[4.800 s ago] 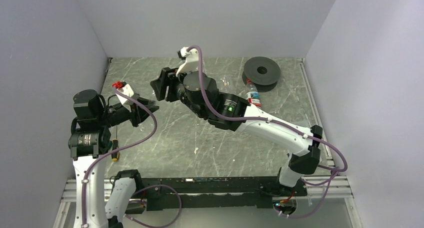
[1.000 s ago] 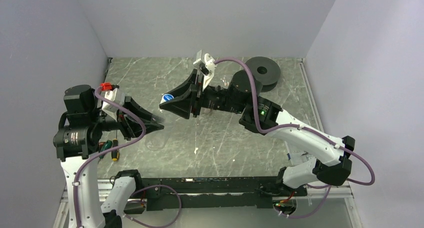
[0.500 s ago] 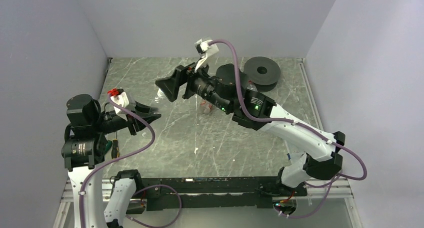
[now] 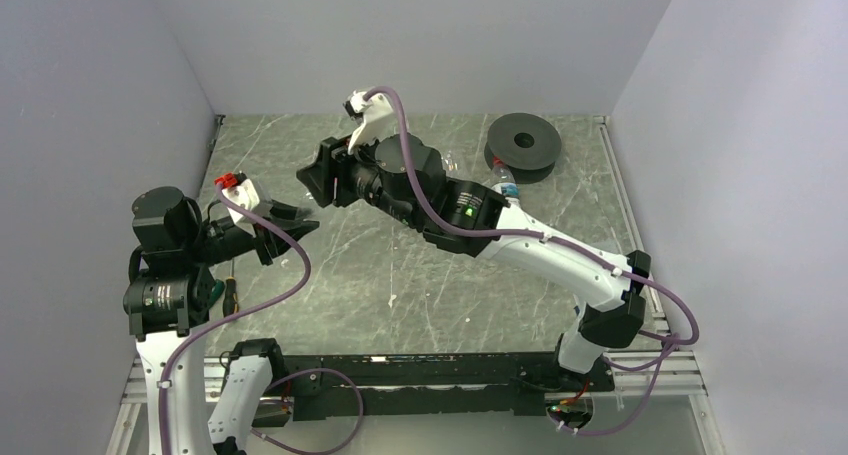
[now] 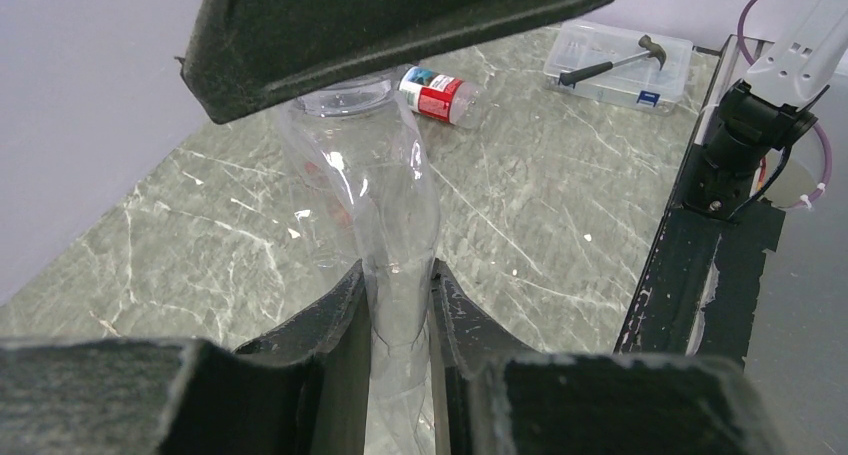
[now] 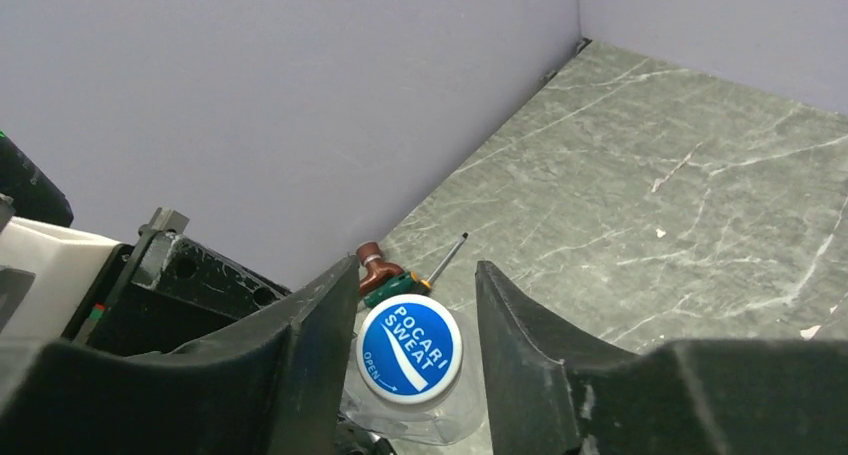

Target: Unscrew the bottle caps

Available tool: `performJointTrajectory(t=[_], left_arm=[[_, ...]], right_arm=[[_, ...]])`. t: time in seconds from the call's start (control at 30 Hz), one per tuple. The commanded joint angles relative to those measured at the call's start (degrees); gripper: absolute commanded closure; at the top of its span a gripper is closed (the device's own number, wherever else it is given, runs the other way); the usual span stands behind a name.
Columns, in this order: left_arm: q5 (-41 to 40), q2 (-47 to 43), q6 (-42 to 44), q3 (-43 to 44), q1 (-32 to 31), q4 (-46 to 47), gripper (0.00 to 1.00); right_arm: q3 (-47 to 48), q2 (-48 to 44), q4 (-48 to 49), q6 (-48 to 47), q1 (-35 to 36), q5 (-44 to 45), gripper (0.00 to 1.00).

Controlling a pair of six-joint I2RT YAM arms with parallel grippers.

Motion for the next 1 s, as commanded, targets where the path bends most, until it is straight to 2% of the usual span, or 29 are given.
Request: performJointTrajectory(t=[0.0,0.2,0.33,0.47,0.6,0.73,0.83,0.9,0.93,0.97], left_arm=[[0.16,-0.11,-0.62,0.77,0.11,1.83,1.0],[2.43,0.19,-1.06,1.03,0.14,1.64,1.0],[7.85,0.41,-1.45,1.69,0.12,0.96,1.0],[16.5,1.21,-2.85,3.57,0.07,-0.36,1.0],[23.36,2.66,-6.73,5.91,0.2,-0.55,1.0],[29.31,4.11,-7.58,8.78,0.17,-3.05,1.0],[30.43,5.2,-3.8,11.4,0.16,-8.81,1.0],[30.62,5.78,-1.38,12.31,0.15,-11.88,1.0],[30.44,5.94,-0.56,12.51,0.17,-12.83,1.0],[30.08,6.0,-0.05,12.56,0.16,-13.22,1.0]], right_arm=[[4.15,-0.19,0.66,0.34,0.16,1.11,0.56],[3.38,-0.81,1.48,-0.5,0.16,0.78,0.82],[2.66,-2.11,2.27,-2.55,-0.05,-1.8,1.0],[-3.87,-7.44,9.58,-6.01,-0.97,-13.98,1.0],[-11.23,-13.0,16.33,-8.51,-2.0,-33.83,1.0],[-14.61,-15.42,20.21,-7.99,-3.55,-46.75,1.0],[-14.97,-15.35,21.17,-6.94,-4.67,-52.35,0.98],[-15.04,-15.31,20.92,-6.81,-4.84,-52.45,0.96],[-15.19,-15.33,20.79,-6.82,-4.85,-51.95,0.93],[-15.38,-15.4,20.64,-6.81,-4.85,-50.61,0.85]])
